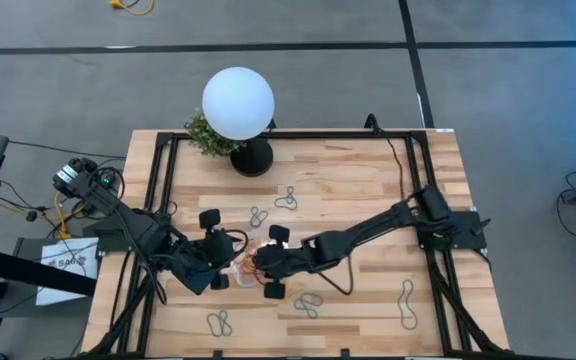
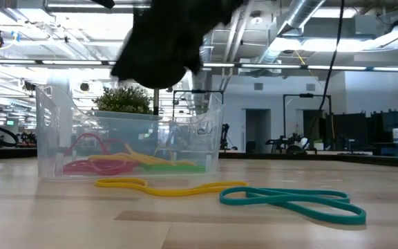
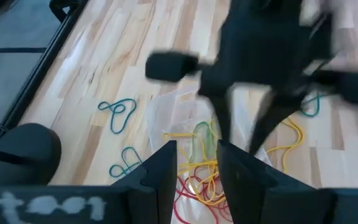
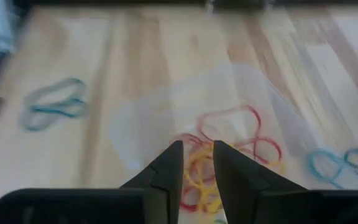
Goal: Pick and place items into bin
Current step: Put the yellow rubber band into the transparent bin
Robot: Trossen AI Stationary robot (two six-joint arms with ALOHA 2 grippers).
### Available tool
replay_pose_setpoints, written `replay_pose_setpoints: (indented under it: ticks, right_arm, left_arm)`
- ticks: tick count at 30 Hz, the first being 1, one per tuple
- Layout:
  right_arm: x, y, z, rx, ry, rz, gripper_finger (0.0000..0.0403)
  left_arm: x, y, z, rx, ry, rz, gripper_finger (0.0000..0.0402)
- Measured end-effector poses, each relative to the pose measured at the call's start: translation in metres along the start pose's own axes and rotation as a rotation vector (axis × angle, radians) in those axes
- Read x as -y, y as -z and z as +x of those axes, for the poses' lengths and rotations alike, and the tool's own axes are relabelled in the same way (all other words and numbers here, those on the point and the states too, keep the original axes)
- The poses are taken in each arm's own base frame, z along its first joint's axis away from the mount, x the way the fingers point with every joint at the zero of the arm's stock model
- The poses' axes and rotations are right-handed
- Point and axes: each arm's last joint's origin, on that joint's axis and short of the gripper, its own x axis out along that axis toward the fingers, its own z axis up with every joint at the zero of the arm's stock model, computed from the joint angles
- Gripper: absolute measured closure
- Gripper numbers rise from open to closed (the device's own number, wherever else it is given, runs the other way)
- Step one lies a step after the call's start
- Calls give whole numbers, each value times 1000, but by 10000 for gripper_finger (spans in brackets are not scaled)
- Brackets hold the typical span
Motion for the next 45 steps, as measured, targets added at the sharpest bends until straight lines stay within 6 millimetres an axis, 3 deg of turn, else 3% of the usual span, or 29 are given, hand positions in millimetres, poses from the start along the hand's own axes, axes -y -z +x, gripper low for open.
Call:
replay_pose_setpoints:
  ticks: [7, 12, 18, 22, 26, 30, 38, 45]
  right_arm:
    - [0, -36, -94, -84, -27, -10, 321]
    - [-6, -35, -145, -159, -58, 142, 321]
    - [-19, -21, -196, -276, -95, 127, 321]
    - [-36, -9, -216, -257, 13, 201, 321]
    - [-53, 2, -233, -159, 166, 152, 321]
    - [-64, 10, -246, -46, 265, 215, 321]
    - [-77, 15, -263, -25, 194, 238, 321]
    - [-70, -6, -291, 35, -41, 138, 321]
  left_arm:
    - [5, -4, 1, 23, 59, -58, 297]
    - [31, -13, 12, 73, 245, -29, 297]
    - [71, -14, 56, 133, 303, -6, 297]
    - [85, -9, 88, 116, 329, -8, 297]
    - [91, 0, 123, 37, 413, -13, 297]
    - [96, 10, 147, -57, 528, 39, 297]
    - [105, 11, 165, -156, 481, 131, 297]
    - [111, 10, 183, -279, 441, 207, 297]
